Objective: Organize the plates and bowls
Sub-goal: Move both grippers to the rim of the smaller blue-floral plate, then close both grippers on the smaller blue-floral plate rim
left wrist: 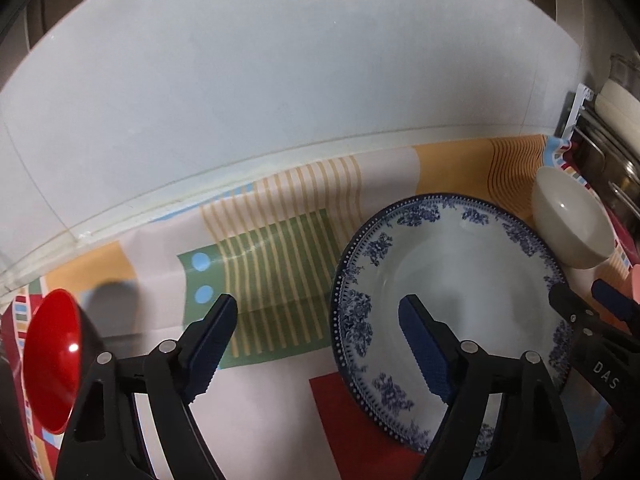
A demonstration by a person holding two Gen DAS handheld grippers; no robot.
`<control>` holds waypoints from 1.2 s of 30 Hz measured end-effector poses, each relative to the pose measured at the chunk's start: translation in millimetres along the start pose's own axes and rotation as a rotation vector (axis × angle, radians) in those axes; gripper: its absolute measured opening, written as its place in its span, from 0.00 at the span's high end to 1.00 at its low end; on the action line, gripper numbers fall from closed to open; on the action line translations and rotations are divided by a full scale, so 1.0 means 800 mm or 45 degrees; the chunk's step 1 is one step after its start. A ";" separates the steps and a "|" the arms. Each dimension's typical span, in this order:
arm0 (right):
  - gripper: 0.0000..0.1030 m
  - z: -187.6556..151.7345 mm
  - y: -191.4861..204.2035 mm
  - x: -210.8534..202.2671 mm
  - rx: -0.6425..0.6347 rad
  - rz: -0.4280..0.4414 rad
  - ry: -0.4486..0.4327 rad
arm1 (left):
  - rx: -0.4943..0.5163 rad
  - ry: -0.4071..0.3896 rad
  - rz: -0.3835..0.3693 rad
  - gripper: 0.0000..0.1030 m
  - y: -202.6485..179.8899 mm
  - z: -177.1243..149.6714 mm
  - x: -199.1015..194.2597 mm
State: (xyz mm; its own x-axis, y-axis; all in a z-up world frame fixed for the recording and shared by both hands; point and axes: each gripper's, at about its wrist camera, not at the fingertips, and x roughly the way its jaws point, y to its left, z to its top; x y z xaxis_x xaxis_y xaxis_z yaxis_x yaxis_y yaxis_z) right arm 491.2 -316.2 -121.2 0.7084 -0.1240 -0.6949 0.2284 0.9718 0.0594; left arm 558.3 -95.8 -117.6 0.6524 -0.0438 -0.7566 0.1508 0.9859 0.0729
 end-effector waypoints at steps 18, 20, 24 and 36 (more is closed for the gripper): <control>0.43 0.004 0.001 0.035 -0.007 -0.005 0.055 | 0.022 0.074 -0.063 0.40 -0.012 0.004 0.041; 0.46 0.005 0.003 0.039 -0.010 0.002 0.065 | 0.019 0.083 -0.072 0.43 -0.013 0.004 0.042; 0.51 0.006 0.004 0.044 -0.008 0.019 0.080 | 0.017 0.109 -0.102 0.52 -0.015 0.006 0.048; 0.62 0.008 0.002 0.047 -0.013 0.006 0.074 | 0.021 0.143 -0.124 0.66 -0.026 0.010 0.057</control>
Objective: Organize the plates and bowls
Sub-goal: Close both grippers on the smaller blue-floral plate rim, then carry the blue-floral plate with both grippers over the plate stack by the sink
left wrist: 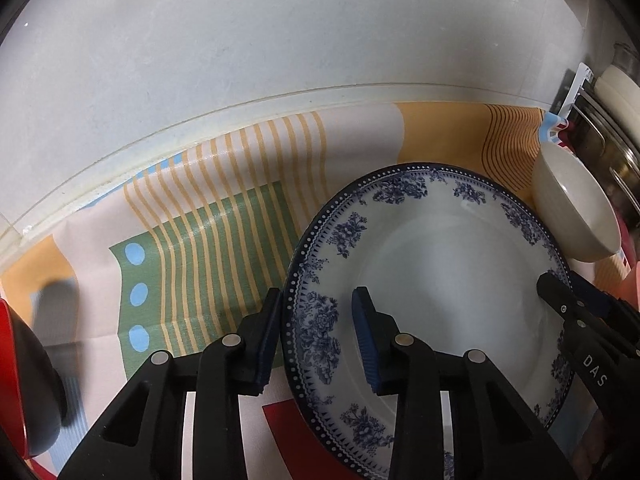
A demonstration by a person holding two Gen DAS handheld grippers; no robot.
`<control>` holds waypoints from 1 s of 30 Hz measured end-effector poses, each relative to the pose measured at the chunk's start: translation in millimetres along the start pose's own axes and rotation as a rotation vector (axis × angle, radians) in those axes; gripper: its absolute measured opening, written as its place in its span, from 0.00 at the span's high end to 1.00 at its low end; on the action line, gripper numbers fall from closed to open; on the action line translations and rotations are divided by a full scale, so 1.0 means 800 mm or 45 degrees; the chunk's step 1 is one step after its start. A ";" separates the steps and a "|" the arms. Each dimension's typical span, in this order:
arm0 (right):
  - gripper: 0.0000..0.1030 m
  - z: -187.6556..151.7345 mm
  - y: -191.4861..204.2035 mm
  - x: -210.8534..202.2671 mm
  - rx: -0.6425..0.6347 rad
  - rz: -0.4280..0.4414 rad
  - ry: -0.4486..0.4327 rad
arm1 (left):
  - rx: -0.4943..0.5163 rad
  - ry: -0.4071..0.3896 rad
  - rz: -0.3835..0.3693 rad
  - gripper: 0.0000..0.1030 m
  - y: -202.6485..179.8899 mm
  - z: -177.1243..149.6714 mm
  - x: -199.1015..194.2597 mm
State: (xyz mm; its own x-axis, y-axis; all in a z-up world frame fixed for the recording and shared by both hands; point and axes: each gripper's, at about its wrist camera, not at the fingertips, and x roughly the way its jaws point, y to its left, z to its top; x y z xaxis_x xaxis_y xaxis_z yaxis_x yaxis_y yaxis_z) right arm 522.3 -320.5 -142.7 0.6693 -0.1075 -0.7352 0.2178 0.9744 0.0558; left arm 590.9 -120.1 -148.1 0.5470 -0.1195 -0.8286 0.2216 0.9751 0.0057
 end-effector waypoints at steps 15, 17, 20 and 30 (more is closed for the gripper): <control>0.64 -0.012 0.009 -0.029 -0.034 0.016 -0.030 | 0.012 -0.043 0.045 0.66 -0.006 -0.013 -0.029; 0.64 -0.016 0.011 -0.035 -0.044 0.018 -0.020 | 0.014 -0.036 0.048 0.66 -0.004 -0.018 -0.032; 0.64 -0.020 0.013 -0.039 -0.055 0.023 0.007 | 0.012 -0.018 0.045 0.66 -0.003 -0.024 -0.032; 0.64 -0.034 0.019 -0.047 -0.133 0.029 0.098 | 0.000 0.020 0.044 0.66 0.001 -0.050 -0.044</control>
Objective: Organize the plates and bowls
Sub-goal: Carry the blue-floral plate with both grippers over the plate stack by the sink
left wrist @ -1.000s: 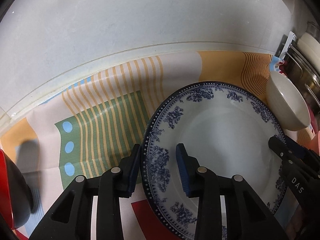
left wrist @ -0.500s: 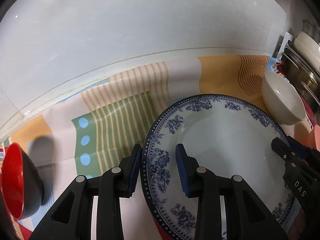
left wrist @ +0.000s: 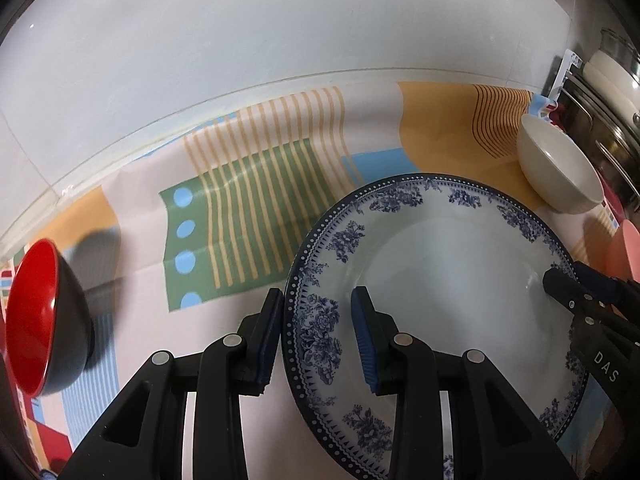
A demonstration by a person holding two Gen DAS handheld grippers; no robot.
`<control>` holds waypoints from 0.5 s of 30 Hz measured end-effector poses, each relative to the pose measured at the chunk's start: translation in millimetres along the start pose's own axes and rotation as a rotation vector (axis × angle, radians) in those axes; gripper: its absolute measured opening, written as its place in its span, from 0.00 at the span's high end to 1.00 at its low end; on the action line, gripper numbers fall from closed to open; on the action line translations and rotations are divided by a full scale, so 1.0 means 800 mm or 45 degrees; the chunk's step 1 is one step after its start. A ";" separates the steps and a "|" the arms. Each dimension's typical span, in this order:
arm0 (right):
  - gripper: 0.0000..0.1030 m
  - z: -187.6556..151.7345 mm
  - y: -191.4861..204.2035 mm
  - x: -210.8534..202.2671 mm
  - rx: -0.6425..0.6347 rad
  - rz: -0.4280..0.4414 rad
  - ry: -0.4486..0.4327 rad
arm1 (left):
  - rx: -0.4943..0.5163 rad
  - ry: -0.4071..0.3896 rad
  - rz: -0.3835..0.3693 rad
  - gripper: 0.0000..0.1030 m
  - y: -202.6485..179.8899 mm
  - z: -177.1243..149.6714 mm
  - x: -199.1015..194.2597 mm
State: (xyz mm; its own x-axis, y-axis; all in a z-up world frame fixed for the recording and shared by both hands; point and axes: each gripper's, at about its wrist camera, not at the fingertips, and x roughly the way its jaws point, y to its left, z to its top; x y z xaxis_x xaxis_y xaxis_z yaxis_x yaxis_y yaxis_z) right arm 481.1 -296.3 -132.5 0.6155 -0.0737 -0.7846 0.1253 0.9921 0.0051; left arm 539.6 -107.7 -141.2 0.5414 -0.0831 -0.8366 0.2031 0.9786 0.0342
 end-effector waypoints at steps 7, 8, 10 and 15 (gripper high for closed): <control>0.64 -0.011 0.011 -0.023 -0.057 -0.006 -0.036 | -0.029 -0.031 0.005 0.66 0.015 -0.020 -0.029; 0.64 -0.012 0.012 -0.027 -0.058 -0.004 -0.041 | -0.035 -0.037 0.005 0.66 0.017 -0.023 -0.034; 0.64 -0.013 0.014 -0.035 -0.067 -0.003 -0.053 | -0.049 -0.047 0.003 0.66 0.021 -0.027 -0.043; 0.64 -0.018 0.025 -0.063 -0.106 -0.007 -0.101 | -0.089 -0.081 0.004 0.66 0.032 -0.039 -0.072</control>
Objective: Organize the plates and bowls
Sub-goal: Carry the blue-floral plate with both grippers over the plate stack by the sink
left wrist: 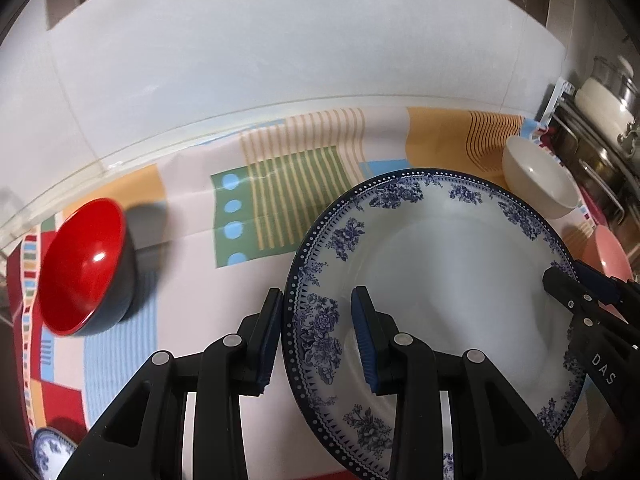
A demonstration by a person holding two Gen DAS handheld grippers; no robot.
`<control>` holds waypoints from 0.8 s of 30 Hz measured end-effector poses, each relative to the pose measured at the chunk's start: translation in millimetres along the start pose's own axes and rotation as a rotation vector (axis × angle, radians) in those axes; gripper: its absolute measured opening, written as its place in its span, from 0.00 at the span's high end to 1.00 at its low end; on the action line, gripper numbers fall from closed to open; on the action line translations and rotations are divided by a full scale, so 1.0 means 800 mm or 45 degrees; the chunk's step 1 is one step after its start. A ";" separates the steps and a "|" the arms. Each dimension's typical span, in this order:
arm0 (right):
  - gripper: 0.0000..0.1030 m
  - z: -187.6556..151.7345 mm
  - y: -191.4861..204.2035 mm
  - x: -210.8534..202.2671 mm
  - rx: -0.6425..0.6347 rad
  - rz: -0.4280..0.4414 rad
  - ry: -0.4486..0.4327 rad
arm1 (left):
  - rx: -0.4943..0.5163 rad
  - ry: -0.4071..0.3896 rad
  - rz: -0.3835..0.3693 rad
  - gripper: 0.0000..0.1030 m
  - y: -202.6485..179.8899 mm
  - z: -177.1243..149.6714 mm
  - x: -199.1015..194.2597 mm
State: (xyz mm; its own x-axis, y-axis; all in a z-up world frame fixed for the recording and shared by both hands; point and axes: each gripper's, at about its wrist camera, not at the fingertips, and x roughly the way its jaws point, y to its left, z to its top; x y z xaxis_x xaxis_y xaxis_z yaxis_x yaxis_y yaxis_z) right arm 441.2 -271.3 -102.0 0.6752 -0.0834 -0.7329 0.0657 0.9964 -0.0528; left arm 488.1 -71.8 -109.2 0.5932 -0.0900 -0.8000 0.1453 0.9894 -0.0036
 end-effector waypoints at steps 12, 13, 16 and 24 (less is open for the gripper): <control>0.64 -0.013 0.030 -0.061 -0.074 0.037 -0.081 | -0.078 -0.075 0.040 0.66 0.033 -0.036 -0.070; 0.64 -0.014 0.031 -0.065 -0.079 0.041 -0.085 | -0.085 -0.080 0.043 0.67 0.036 -0.038 -0.075; 0.64 -0.019 0.040 -0.076 -0.096 0.054 -0.099 | -0.108 -0.095 0.056 0.67 0.047 -0.049 -0.091; 0.64 -0.035 0.070 -0.107 -0.147 0.105 -0.131 | -0.169 -0.126 0.098 0.67 0.080 -0.079 -0.130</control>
State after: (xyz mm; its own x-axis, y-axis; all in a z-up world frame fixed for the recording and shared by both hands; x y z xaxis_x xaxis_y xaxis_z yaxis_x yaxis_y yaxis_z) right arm 366.4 -208.0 -61.4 0.7467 0.0038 -0.6651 -0.0740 0.9942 -0.0775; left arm 385.6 8.1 -64.4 0.6748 -0.0177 -0.7378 -0.0053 0.9996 -0.0288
